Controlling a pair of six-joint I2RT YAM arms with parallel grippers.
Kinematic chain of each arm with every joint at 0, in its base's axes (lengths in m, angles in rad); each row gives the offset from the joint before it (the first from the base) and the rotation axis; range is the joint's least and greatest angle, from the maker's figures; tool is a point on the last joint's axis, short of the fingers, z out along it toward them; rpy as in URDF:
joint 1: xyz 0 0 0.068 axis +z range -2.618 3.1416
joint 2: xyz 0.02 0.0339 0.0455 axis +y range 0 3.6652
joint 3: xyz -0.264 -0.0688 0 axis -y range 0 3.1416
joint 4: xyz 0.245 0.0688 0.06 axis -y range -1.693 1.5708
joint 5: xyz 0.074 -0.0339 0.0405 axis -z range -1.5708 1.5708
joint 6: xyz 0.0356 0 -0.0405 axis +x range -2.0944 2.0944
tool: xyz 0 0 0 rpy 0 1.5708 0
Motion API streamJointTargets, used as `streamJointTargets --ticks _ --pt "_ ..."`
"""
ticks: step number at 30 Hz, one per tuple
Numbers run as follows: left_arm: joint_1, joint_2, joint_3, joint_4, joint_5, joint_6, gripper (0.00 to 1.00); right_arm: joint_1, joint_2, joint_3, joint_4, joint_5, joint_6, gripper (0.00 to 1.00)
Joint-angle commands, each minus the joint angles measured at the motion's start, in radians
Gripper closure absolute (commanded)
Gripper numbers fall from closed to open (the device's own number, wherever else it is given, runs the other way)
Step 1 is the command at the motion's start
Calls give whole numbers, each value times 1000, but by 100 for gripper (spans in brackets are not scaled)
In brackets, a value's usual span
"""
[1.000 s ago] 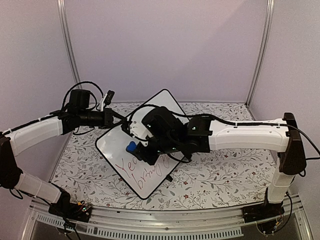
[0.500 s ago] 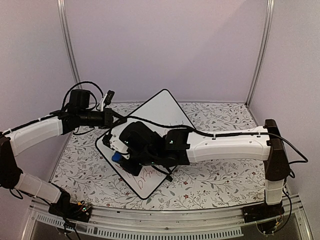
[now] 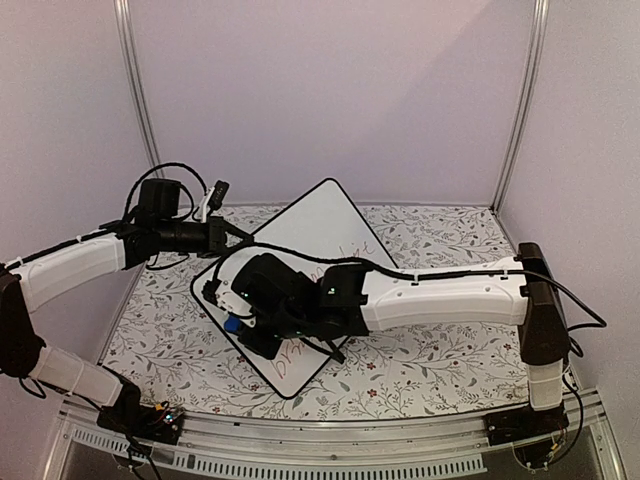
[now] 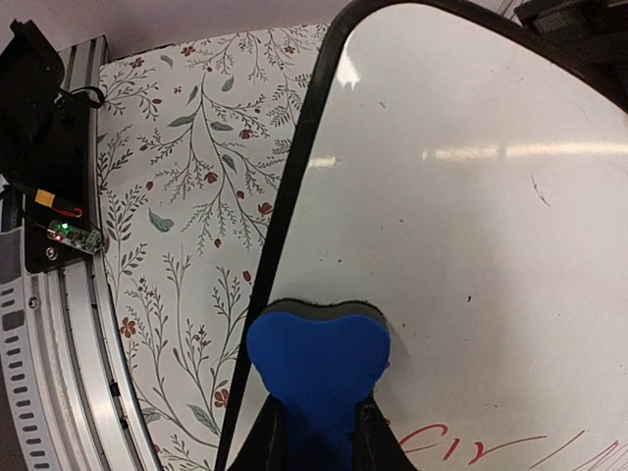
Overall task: Erase the whiteboard
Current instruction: Erase the whiteboard at the center of the board.
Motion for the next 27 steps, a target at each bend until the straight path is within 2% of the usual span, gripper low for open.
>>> streamJointTargets --ticks 1,27 --pt "-15 -7 11 10 13 34 100 6 18 27 -17 2 14 96" --pt "-16 -6 12 10 12 34 100 6 38 -9 -58 -11 62 96"
